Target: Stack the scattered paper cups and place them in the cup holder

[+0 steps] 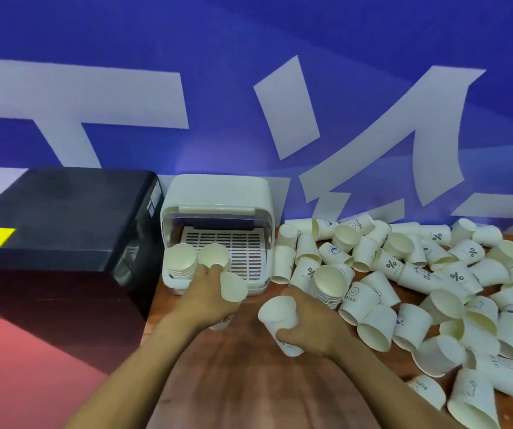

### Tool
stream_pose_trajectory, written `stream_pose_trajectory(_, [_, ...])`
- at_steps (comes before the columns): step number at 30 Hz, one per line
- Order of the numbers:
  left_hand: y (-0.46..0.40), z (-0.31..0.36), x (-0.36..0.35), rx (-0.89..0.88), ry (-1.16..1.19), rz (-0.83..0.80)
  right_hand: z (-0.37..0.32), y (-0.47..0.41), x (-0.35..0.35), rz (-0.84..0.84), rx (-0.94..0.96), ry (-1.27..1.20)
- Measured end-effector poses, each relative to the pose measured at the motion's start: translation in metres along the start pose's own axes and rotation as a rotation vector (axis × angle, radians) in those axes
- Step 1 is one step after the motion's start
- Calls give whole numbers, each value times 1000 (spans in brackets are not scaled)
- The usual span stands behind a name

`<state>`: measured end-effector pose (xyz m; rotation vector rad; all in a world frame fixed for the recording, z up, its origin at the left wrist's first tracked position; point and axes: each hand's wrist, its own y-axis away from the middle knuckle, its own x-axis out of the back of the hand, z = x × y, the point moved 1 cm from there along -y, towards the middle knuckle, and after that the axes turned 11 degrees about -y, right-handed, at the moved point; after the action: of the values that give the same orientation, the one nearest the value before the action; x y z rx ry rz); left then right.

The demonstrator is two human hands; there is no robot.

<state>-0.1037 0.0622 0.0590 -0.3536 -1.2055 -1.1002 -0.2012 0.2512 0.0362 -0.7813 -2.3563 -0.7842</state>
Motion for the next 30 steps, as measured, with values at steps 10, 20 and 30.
stream_pose_trajectory(10, [-8, -78, 47, -56, 45, 49, -75, -28, -45, 93, 13, -21])
stream_pose_trajectory(20, [-38, -101, 72, -4, 36, 237, -112, -71, -45, 207, 92, -56])
stream_pose_trajectory(30, [-72, -102, 63, 18, -45, 178, -116, -116, -48, 301, 63, -84])
